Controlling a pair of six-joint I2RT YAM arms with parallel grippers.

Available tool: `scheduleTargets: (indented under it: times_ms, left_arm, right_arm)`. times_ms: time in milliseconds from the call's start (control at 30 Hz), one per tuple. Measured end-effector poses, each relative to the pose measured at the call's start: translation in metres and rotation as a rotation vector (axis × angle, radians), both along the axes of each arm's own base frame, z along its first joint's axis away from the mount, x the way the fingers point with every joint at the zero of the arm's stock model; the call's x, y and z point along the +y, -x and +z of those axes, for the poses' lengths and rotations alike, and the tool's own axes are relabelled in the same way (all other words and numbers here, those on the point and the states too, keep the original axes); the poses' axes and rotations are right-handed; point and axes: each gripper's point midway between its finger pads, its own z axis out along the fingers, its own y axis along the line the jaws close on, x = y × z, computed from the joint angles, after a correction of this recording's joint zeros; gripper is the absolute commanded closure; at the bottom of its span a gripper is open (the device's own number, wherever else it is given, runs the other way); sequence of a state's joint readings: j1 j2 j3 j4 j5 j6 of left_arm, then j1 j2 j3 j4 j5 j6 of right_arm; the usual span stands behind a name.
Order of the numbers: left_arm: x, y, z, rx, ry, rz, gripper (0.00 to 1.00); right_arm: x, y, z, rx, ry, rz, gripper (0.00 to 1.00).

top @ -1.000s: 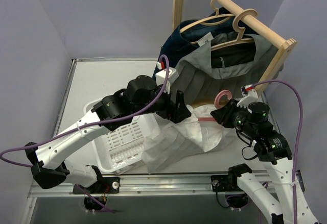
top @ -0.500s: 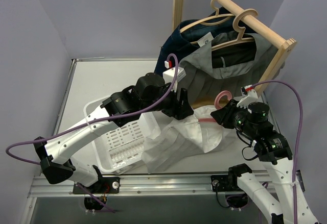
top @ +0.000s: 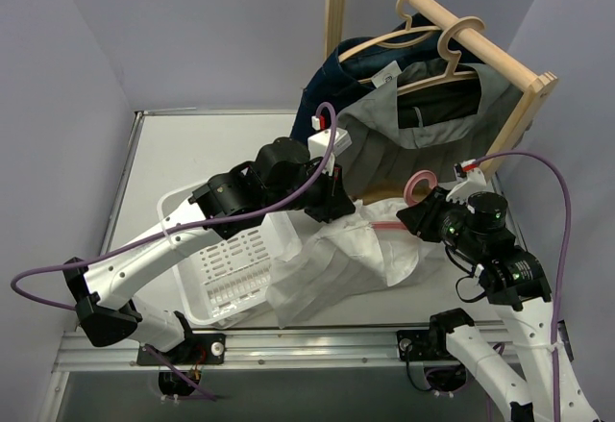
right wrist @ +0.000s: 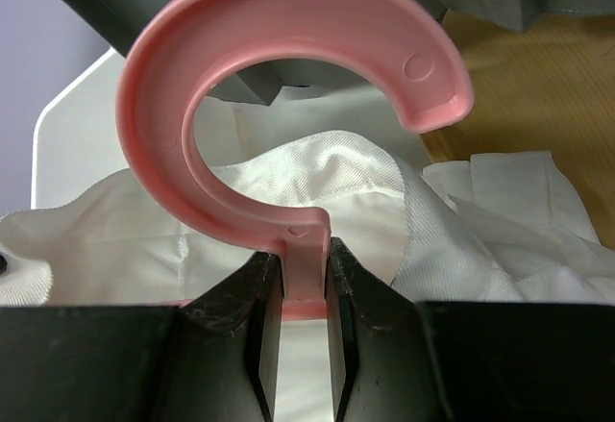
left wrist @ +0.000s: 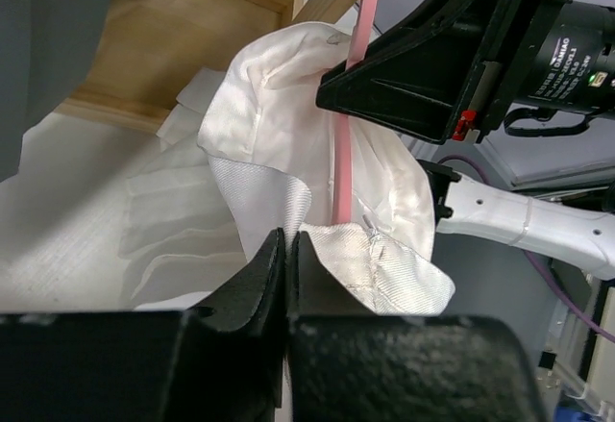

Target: Remove the skirt from the hanger

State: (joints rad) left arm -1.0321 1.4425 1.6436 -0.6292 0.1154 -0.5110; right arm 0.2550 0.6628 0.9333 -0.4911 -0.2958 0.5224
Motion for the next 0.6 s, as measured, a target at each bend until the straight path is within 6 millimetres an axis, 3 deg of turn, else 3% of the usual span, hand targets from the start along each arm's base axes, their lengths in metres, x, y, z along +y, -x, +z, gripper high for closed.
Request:
scheduleTargets:
  times_ms: [300, 600]
  left_arm:
    - [0.009, 0.007, 0.008, -0.018, 0.024, -0.009, 0.98]
    - [0.049, 0.027, 0.058, -0.11, 0.131, -0.002, 0.98]
  right_arm:
    - [-0.005, -0.003, -0.001, 0.002, 0.008, -0.033, 1.0]
    - [-0.011, -0.006, 0.004, -0.01, -0.035, -0.107, 1.0]
